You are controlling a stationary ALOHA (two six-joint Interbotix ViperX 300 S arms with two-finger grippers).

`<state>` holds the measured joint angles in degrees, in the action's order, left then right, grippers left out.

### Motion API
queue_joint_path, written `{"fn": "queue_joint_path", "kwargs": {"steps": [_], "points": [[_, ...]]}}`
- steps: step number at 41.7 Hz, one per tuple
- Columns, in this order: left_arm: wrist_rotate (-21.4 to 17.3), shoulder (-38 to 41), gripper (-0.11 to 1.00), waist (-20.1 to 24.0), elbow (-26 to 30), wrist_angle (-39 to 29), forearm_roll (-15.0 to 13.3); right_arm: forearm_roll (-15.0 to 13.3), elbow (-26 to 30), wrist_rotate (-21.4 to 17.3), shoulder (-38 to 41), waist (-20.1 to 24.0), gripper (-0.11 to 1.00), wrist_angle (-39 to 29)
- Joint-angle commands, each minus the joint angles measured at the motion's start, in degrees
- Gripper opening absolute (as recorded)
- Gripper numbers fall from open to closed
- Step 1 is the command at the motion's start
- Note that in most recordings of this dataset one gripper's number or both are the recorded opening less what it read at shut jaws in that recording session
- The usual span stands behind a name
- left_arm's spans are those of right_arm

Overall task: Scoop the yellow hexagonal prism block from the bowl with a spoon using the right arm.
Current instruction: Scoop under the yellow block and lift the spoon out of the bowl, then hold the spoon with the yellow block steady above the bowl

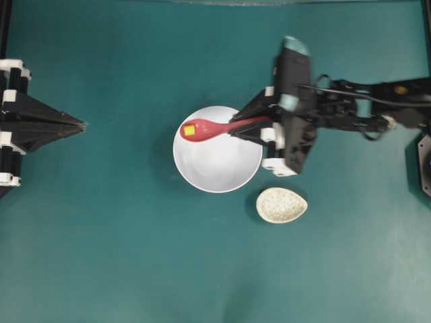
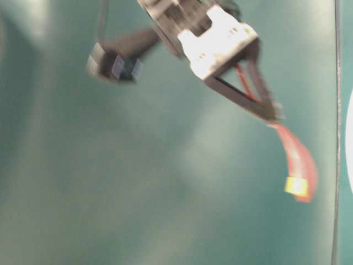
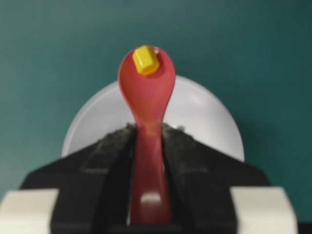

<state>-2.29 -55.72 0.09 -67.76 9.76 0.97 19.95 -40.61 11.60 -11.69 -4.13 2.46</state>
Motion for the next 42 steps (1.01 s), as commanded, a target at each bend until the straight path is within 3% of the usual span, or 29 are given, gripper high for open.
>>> {"fn": "queue_joint_path", "kwargs": {"steps": [1,8,15,42], "points": [[-0.1,0.3,0.00,-0.1,1.2,0.4,0.2,-0.8,-2.3,0.2,-5.0,1.2,0.24,6.2],[-0.1,0.2,0.00,-0.1,1.2,0.4,0.2,-1.4,-7.8,0.2,-12.0,2.3,0.24,15.4],[-0.1,0.0,0.00,-0.1,1.2,0.3,0.2,-1.5,-9.6,0.3,-15.0,2.2,0.24,15.6],[0.0,0.0,0.00,0.0,1.2,0.4,0.2,-1.4,-9.5,-0.3,-14.9,2.2,0.24,15.6]]}}
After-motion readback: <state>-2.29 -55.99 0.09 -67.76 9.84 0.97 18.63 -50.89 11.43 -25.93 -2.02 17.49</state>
